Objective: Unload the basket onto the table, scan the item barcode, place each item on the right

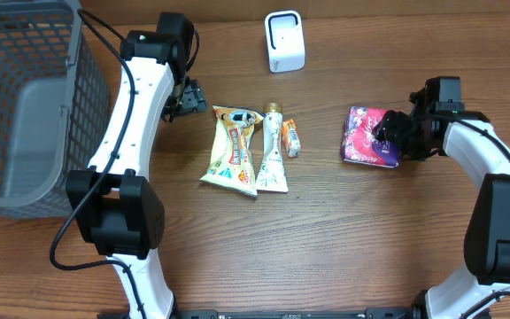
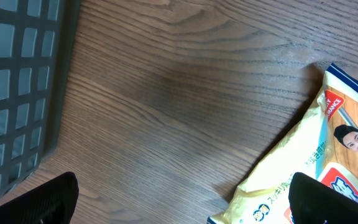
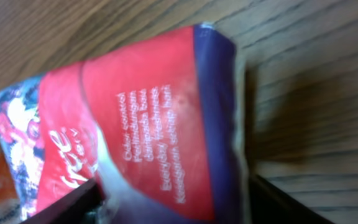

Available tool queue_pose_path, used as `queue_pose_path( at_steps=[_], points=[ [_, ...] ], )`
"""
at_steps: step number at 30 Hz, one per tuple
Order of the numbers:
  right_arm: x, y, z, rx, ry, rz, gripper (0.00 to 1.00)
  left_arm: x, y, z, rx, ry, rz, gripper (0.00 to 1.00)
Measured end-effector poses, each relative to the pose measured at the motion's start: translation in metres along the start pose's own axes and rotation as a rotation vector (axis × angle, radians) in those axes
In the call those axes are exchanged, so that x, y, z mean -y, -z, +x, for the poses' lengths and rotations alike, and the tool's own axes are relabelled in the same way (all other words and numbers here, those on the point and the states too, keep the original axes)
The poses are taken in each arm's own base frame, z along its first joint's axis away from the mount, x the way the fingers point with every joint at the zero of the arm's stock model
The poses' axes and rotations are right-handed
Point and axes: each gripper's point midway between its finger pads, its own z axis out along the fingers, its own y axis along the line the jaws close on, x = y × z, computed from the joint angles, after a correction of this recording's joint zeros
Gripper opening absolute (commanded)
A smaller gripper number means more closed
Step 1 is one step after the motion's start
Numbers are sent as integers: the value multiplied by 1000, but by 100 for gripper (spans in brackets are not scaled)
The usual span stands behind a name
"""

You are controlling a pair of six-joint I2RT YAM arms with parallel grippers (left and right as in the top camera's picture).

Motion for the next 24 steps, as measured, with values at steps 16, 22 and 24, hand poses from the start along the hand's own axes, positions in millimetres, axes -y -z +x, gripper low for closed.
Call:
queue_pose_path(
  at_steps=[16,22,24],
  points=[
    [-21,7,7,-63,-24,-107,4,0,0,0,0,0,0,100],
    [-58,24,-29,25,-47,-246,4,0,0,0,0,0,0,100],
    [-73,27,-41,67,-58,-298,4,0,0,0,0,0,0,100]
  ],
)
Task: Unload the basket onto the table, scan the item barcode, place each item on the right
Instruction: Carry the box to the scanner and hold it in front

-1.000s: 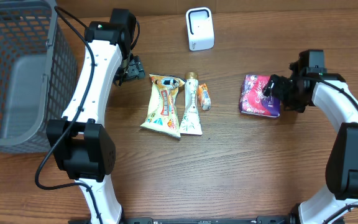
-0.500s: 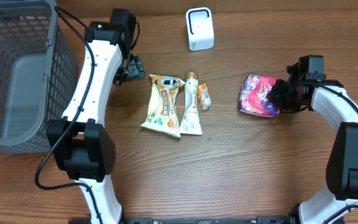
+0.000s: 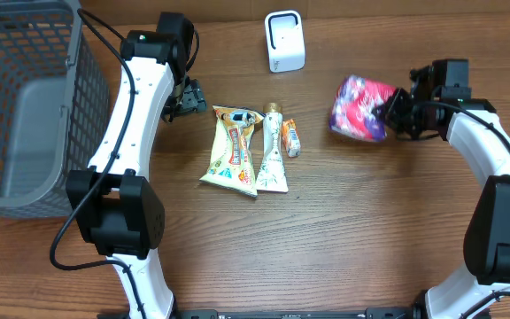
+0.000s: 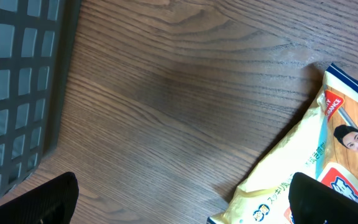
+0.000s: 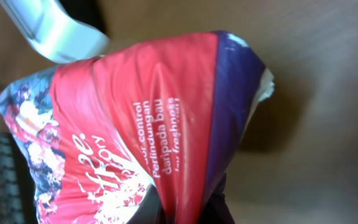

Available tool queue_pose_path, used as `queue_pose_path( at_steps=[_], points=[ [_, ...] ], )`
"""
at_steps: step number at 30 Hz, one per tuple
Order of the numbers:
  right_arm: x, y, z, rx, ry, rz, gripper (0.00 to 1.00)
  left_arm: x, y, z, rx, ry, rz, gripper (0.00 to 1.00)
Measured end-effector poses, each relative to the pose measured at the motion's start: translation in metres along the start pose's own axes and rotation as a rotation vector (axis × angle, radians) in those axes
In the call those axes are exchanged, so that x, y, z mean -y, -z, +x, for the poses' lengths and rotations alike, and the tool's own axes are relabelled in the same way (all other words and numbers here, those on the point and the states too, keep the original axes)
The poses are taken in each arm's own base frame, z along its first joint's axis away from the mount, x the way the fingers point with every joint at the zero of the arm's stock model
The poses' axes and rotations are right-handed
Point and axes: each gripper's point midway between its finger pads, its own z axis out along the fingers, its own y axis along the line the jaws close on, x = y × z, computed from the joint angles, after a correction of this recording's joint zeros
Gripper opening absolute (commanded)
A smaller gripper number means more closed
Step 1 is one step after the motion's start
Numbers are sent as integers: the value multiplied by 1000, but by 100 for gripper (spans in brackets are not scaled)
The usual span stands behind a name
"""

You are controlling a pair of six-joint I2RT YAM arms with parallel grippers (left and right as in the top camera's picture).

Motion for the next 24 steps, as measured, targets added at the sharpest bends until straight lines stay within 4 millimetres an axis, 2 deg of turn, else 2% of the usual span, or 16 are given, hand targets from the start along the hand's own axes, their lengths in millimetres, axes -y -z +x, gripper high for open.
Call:
queue_pose_path(
  at_steps=[5,8,12,14,18,24],
  points=[
    [-57,-10,-18,100,16,-148,4,0,0,0,0,0,0,100],
    [-103,-17,-23,185,45,-228,4,0,0,0,0,0,0,100],
    [-157,-21,-24,307,92,-314,4,0,0,0,0,0,0,100],
    [-177,-23,-24,353,95,-348,4,0,0,0,0,0,0,100],
    [-197,-40,-39,404,77,-358,4,0,0,0,0,0,0,100],
    [-199,-88,-81,371,35,-248,4,0,0,0,0,0,0,100]
  ],
)
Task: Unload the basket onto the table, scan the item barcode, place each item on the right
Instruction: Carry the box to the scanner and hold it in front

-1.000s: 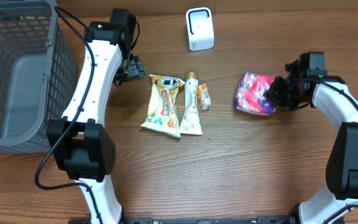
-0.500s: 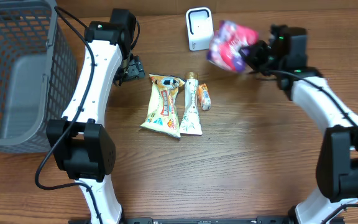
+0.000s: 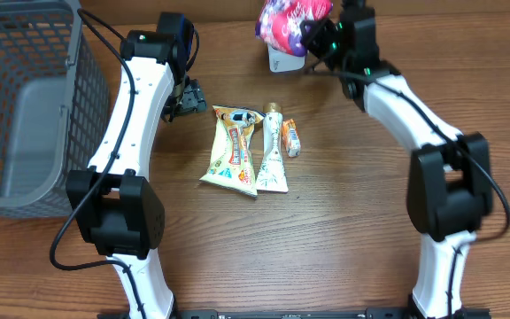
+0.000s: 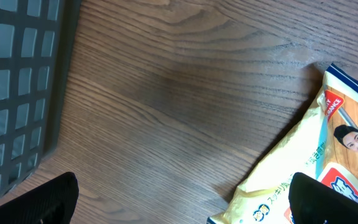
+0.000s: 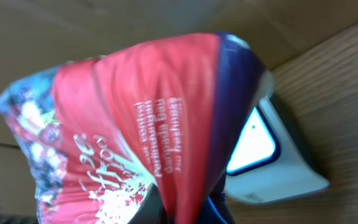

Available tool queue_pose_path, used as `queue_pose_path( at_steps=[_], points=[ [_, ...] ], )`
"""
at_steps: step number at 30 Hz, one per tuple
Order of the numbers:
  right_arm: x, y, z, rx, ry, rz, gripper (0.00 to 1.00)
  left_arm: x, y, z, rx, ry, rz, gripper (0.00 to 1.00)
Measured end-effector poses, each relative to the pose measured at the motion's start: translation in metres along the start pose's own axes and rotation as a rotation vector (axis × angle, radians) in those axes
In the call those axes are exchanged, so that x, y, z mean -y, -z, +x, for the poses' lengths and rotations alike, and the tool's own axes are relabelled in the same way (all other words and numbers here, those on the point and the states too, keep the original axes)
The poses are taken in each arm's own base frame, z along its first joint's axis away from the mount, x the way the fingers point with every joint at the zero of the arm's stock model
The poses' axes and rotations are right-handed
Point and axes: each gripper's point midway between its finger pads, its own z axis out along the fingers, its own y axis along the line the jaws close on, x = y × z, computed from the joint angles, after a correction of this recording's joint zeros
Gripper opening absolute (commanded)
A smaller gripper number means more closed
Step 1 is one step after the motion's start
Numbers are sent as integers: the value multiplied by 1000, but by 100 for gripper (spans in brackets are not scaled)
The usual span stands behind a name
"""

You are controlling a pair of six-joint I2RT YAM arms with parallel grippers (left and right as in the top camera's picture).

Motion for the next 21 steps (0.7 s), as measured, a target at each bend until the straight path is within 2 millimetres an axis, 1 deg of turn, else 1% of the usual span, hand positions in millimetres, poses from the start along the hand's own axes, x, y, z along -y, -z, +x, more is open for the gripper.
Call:
queue_pose_path(
  at_steps=[2,5,10,21],
  points=[
    [3,-14,-5,-11,17,36,4,0,0,0,0,0,0,100],
    [4,-22,-11,-9,38,65,4,0,0,0,0,0,0,100],
    [5,-23,-14,0,52,82,4,0,0,0,0,0,0,100],
    [31,-20,-3,-52,53,186,4,0,0,0,0,0,0,100]
  ],
)
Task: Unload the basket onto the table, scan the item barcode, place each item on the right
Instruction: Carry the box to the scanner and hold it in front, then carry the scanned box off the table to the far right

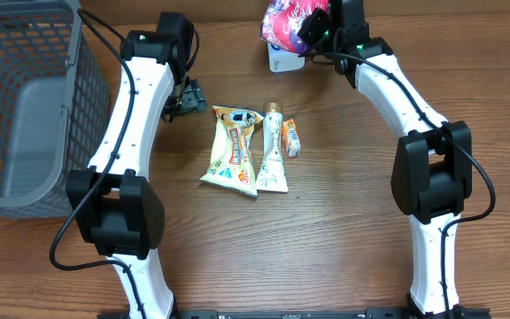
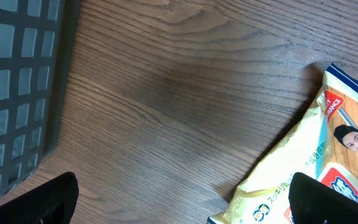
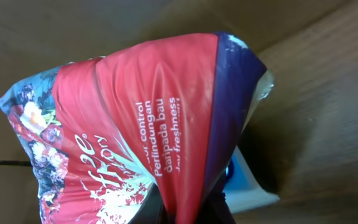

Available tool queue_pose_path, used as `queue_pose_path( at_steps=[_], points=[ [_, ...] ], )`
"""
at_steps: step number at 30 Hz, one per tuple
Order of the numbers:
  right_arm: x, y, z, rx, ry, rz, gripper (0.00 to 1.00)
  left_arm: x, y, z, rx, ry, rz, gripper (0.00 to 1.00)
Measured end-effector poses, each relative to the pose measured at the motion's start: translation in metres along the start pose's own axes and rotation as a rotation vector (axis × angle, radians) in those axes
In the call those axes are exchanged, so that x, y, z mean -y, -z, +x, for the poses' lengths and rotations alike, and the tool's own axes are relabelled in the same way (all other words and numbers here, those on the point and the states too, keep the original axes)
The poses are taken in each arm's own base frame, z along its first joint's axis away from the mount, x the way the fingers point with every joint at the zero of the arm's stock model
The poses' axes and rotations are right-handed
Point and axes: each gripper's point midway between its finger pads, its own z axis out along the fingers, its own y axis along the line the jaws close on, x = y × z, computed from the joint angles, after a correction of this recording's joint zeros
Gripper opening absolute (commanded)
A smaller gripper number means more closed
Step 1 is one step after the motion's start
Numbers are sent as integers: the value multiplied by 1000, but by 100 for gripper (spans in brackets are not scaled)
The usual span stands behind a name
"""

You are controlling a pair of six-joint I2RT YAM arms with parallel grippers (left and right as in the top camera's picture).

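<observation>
My right gripper (image 1: 315, 27) is shut on a red and purple floral packet (image 1: 289, 19), held in the air at the table's far edge right over the white barcode scanner (image 1: 280, 61). In the right wrist view the packet (image 3: 148, 124) fills the frame and a corner of the scanner (image 3: 247, 186) shows behind it. My left gripper (image 1: 189, 97) stands open low over bare wood, left of a yellow snack bag (image 2: 316, 162), with nothing between its fingertips (image 2: 51, 196).
A grey mesh basket (image 1: 20, 97) stands at the far left. In the middle lie the yellow snack bag (image 1: 233, 149), a pale tube (image 1: 273, 151) and a small orange packet (image 1: 291, 137).
My right gripper's wrist has shifted slightly, so the packet now covers more of the scanner in the right wrist view. The left arm has not moved.
The packet first lay on the table at the right with my right gripper at it. Then it was held lifted off the wood, then carried to the far edge above the scanner, where it still hangs. The left arm stayed put throughout.
</observation>
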Motion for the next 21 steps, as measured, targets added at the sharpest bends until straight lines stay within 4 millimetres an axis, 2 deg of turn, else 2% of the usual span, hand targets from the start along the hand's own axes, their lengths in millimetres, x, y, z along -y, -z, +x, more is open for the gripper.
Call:
queue_pose_path(
  at_steps=[3,5,9,12,16,17,19,20,21],
  points=[
    [14,4,-4,-21,-12,43,4,0,0,0,0,0,0,100],
    [31,11,-16,-22,-33,83,4,0,0,0,0,0,0,100],
    [72,44,-61,21,-101,158,4,0,0,0,0,0,0,100],
    [108,88,-99,60,-172,231,4,0,0,0,0,0,0,100],
    [182,175,-155,145,-317,366,4,0,0,0,0,0,0,100],
    [207,196,-162,151,-366,417,4,0,0,0,0,0,0,100],
    [249,227,-164,157,-442,512,4,0,0,0,0,0,0,100],
    [282,249,-166,170,-494,585,4,0,0,0,0,0,0,100],
    [296,259,-166,176,-515,616,4,0,0,0,0,0,0,100]
  ],
)
